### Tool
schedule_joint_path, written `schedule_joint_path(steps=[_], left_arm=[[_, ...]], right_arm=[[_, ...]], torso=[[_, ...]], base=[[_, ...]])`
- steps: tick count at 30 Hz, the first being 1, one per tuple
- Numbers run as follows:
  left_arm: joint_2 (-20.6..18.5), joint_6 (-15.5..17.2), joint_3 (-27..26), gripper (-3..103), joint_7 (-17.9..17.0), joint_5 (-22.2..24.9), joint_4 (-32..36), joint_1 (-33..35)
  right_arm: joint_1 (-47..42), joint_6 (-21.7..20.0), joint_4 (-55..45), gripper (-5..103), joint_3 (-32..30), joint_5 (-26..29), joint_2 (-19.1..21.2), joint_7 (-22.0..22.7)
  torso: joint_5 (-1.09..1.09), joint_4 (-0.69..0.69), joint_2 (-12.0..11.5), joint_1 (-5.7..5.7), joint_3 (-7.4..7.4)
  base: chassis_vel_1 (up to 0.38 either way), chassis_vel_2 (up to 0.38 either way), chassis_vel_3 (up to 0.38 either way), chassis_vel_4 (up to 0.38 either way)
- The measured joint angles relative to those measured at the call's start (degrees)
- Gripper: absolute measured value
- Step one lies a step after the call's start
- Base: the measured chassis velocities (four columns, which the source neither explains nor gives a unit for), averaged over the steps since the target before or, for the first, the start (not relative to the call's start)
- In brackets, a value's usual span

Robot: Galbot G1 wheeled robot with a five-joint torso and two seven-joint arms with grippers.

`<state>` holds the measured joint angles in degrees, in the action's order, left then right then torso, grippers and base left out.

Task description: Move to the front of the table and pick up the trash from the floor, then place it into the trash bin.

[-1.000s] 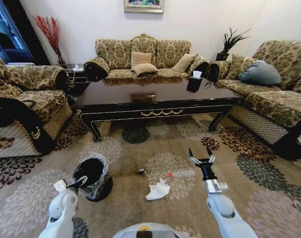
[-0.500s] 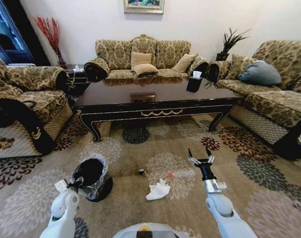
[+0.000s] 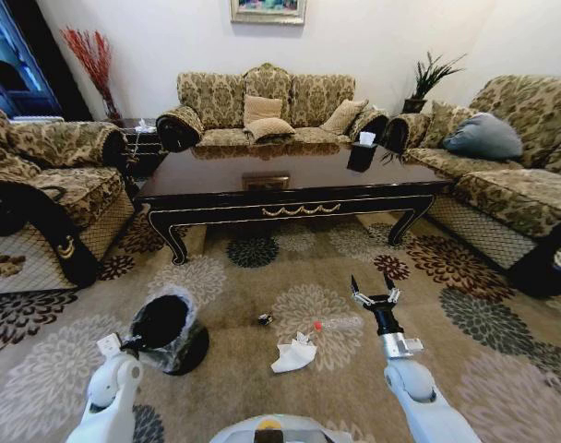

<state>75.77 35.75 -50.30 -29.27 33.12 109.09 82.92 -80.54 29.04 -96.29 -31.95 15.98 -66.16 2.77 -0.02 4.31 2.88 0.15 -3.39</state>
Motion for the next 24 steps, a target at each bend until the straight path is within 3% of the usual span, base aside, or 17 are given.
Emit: schedule_joint_path(steps=[5, 9, 12, 13, 17, 18, 22, 23, 24], left_arm=[[-1.0, -0.1, -2.2, 3, 0.8, 0.4, 4.1, 2.0], [-1.4, -0.3, -5.1, 3, 1.2, 2.0, 8.0, 4.3], [-1.3, -0.4, -7.4, 3, 1.4, 3.7, 10.7, 6.3], [-1.3, -0.4, -7.4, 3, 1.4, 3.7, 10.7, 6.3], [-0.9, -0.6, -9.4, 3, 1.5, 4.8, 13.2, 8.1], [-0.9, -0.6, -9.4, 3, 1.5, 4.8, 13.2, 8.1], [-0.1, -0.8, -10.7, 3, 1.6, 5.4, 15.8, 10.1], [-0.1, -0.8, -10.7, 3, 1.6, 5.4, 15.8, 10.1], [0.0, -0.9, -10.9, 3, 1.6, 5.4, 16.1, 10.4]], right_arm=[[1.9, -1.5, 2.6, 100, 2.0, 3.0, -0.5, 2.5], [4.4, -6.0, 5.0, 100, 4.9, 7.4, -1.9, 6.9], [7.2, -12.4, 6.0, 100, 8.8, 12.1, -3.8, 14.6], [7.2, -12.4, 6.0, 100, 8.8, 12.1, -3.8, 14.6], [11.4, -20.2, 7.0, 100, 13.5, 18.4, -6.3, 25.6], [11.4, -20.2, 7.0, 100, 13.5, 18.4, -6.3, 25.6], [16.9, -27.0, 10.4, 100, 15.7, 29.9, -9.8, 37.7], [16.9, -27.0, 10.4, 100, 15.7, 29.9, -9.8, 37.7], [17.8, -28.1, 11.2, 100, 15.7, 31.9, -10.4, 40.4]], torso=[[0.01, 0.02, 0.0, 0.0, 0.01], [0.02, 0.02, 0.0, 0.0, 0.01], [0.0, 0.01, 0.0, 0.0, 0.01], [0.0, 0.01, 0.0, 0.0, 0.01], [0.0, 0.02, 0.0, 0.0, 0.02], [0.0, 0.02, 0.0, 0.0, 0.02], [0.0, 0.01, 0.0, 0.0, 0.01], [0.0, 0.01, 0.0, 0.0, 0.01], [0.0, 0.03, 0.0, 0.0, 0.01]], base=[[0.0, 0.0, 0.0, 0.0], [0.0, 0.0, 0.0, 0.0], [0.0, 0.0, 0.0, 0.0], [0.0, 0.0, 0.0, 0.0], [0.0, 0.0, 0.0, 0.0], [0.0, 0.0, 0.0, 0.0], [0.0, 0.0, 0.0, 0.0], [0.0, 0.0, 0.0, 0.0], [0.0, 0.0, 0.0, 0.0]])
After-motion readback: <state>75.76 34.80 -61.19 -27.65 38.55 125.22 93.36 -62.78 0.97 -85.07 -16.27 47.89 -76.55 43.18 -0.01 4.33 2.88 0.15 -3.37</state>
